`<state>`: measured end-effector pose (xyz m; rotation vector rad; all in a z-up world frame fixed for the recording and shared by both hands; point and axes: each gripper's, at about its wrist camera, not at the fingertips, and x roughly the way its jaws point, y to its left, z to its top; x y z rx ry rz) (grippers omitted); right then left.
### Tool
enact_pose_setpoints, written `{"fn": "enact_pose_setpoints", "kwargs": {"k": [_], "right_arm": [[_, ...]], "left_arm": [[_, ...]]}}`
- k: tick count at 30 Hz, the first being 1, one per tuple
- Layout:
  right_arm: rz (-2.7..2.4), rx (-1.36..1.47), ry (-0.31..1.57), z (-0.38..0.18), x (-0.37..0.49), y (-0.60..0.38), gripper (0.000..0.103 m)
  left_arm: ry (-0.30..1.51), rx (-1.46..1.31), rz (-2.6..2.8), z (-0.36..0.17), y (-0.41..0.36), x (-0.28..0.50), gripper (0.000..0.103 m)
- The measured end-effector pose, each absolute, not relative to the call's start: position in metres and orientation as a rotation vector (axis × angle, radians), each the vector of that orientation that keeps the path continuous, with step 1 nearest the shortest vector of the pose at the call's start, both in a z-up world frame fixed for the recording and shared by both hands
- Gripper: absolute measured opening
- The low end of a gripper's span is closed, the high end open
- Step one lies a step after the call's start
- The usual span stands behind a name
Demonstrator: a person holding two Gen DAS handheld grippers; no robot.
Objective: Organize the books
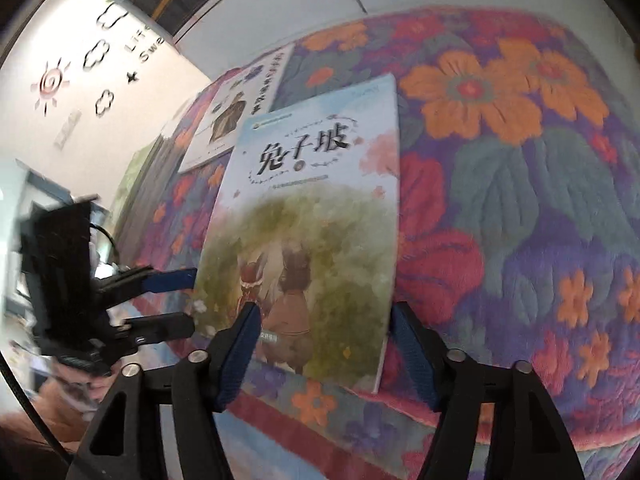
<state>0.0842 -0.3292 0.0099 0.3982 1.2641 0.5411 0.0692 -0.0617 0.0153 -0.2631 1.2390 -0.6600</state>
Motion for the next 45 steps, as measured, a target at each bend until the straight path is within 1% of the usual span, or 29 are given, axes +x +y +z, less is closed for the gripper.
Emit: {"fn": "enact_pose_setpoints", "kwargs": {"k": [1, 2, 3, 4, 7, 8, 10, 11, 13, 14, 15, 17, 19, 25, 27, 30, 32, 34, 35, 38, 45], "right_arm": [[0.551, 0.434, 1.272, 0.007, 0.089, -0.334, 0.057], [0.565, 0.478, 1.276, 0.003, 0.097, -0.340, 0.053], [0.575, 0.509, 1.277, 0.000, 0.102, -0.342, 0.051], [0.595, 0.546, 1.281, -0.003, 0.107, -0.346, 0.051], [0.637, 0.619, 1.290, -0.010, 0.122, -0.353, 0.045], [0.644, 0.620, 1.291, -0.010, 0.125, -0.352, 0.044], [0.657, 0.608, 1.292, -0.009, 0.131, -0.349, 0.044], [0.660, 0.592, 1.292, -0.007, 0.133, -0.347, 0.044], [0.665, 0.549, 1.288, -0.004, 0.132, -0.343, 0.043], [0.660, 0.494, 1.287, -0.001, 0.133, -0.339, 0.038], [0.653, 0.468, 1.286, 0.000, 0.134, -0.337, 0.035], [0.634, 0.442, 1.290, -0.001, 0.137, -0.335, 0.025], [0.608, 0.438, 1.297, -0.002, 0.141, -0.336, 0.016], [0.660, 0.590, 1.314, -0.018, 0.154, -0.352, 0.012], [0.673, 0.653, 1.313, -0.023, 0.155, -0.358, 0.011], [0.679, 0.672, 1.283, -0.024, 0.152, -0.360, 0.012], [0.684, 0.709, 1.283, -0.024, 0.150, -0.361, 0.012], [0.709, 0.759, 1.280, -0.024, 0.145, -0.358, 0.012], [0.719, 0.742, 1.278, -0.019, 0.139, -0.352, 0.012], [0.731, 0.679, 1.246, -0.002, 0.128, -0.339, 0.013], [0.775, 0.607, 1.213, 0.029, 0.104, -0.321, 0.012]], "left_arm": [[1.247, -0.279, -0.665, 0.015, -0.061, 0.075, 0.055], [1.251, -0.283, -0.664, 0.014, -0.060, 0.081, 0.052], [1.252, -0.288, -0.659, 0.012, -0.060, 0.086, 0.049], [1.255, -0.317, -0.664, 0.011, -0.058, 0.091, 0.049], [1.281, -0.401, -0.681, 0.006, -0.051, 0.103, 0.049], [1.289, -0.420, -0.690, 0.005, -0.049, 0.107, 0.049], [1.296, -0.435, -0.692, 0.003, -0.046, 0.110, 0.044], [1.295, -0.437, -0.691, 0.003, -0.046, 0.110, 0.039], [1.304, -0.483, -0.686, -0.002, -0.044, 0.117, 0.036], [1.312, -0.490, -0.677, -0.003, -0.043, 0.119, 0.031], [1.320, -0.481, -0.666, -0.004, -0.043, 0.122, 0.023], [1.318, -0.458, -0.651, -0.004, -0.045, 0.126, 0.021], [1.315, -0.428, -0.648, -0.002, -0.046, 0.126, 0.021], [1.296, -0.372, -0.631, 0.001, -0.051, 0.124, 0.021], [1.295, -0.364, -0.629, 0.002, -0.053, 0.126, 0.021], [1.295, -0.356, -0.614, 0.003, -0.054, 0.127, 0.021], [1.239, -0.236, -0.530, 0.016, -0.063, 0.119, 0.023], [1.158, -0.038, -0.447, 0.033, -0.085, 0.106, 0.023], [1.149, -0.010, -0.446, 0.037, -0.089, 0.104, 0.022], [1.189, -0.045, -0.482, 0.044, -0.086, 0.104, 0.022], [1.159, -0.035, -0.497, 0.063, -0.065, 0.096, 0.022]]}}
